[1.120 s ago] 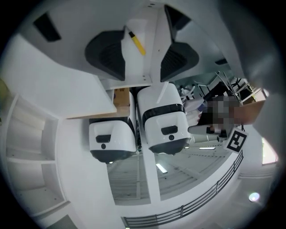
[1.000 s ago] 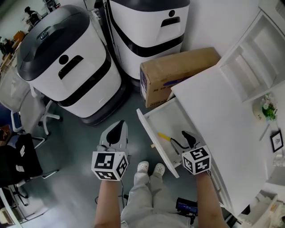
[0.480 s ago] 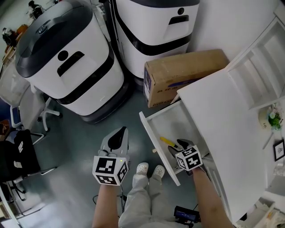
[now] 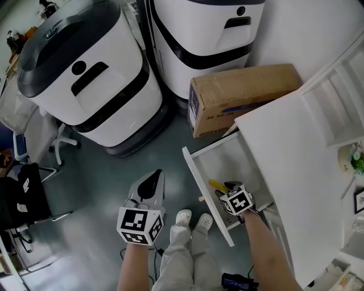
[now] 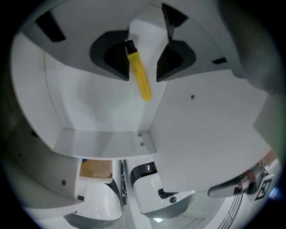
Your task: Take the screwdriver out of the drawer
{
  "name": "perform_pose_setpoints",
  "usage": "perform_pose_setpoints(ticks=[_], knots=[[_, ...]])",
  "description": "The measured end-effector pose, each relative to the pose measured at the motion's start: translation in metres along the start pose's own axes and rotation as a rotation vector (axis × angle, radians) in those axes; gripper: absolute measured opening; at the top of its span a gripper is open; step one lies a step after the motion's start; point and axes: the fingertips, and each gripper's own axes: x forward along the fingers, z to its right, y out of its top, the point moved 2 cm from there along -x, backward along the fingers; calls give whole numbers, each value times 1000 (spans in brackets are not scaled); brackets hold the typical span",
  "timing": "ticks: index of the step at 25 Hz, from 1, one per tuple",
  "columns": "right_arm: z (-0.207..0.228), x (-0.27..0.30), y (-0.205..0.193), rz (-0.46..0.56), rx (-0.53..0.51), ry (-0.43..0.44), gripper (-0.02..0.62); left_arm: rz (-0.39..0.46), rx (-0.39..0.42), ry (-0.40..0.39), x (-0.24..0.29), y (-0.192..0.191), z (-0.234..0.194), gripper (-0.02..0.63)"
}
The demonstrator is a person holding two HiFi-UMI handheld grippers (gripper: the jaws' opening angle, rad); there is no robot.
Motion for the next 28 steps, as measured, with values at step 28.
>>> perform_pose_setpoints(ticks=[28], knots=[[20,-36,23,-32,28,-128,78,41,4,-32,-5,32,13,2]])
